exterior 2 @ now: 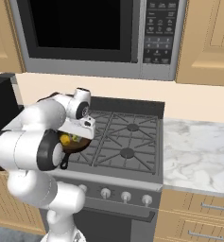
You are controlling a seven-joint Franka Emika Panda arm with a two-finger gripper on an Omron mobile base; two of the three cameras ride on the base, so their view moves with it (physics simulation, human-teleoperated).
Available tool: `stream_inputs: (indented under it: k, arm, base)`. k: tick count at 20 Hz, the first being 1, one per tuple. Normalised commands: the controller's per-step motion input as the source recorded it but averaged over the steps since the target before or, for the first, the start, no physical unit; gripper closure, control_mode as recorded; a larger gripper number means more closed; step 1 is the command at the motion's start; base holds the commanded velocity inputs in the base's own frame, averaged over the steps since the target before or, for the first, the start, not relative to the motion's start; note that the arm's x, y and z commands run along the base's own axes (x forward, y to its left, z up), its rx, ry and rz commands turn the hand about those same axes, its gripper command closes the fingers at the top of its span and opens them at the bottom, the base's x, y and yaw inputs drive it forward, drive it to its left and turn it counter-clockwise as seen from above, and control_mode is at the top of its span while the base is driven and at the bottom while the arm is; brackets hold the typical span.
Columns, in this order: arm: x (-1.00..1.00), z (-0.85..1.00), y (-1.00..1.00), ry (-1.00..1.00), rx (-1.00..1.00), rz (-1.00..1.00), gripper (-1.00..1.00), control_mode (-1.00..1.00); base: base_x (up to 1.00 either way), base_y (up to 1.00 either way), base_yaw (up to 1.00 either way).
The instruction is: Put the broccoli and lemon in the pan. Then turn on the front left burner and set the heat to medium.
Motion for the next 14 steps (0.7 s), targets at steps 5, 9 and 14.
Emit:
stream_inputs:
  k: [5,9,14]
  arm:
    - [0.24,-0.15,0.07,0.07,0.0,0.0,1.0,-1.0]
    - [0.26,-0.2,0.11,0.08,0.0,0.0,1.0,-1.0]
    - [0.25,-0.2,0.14,0.08,0.0,0.0,1.0,-1.0]
  base:
    - [0.0,0.0,0.0]
    - [0.0,0.0,0.0]
    - [0.0,0.0,0.0]
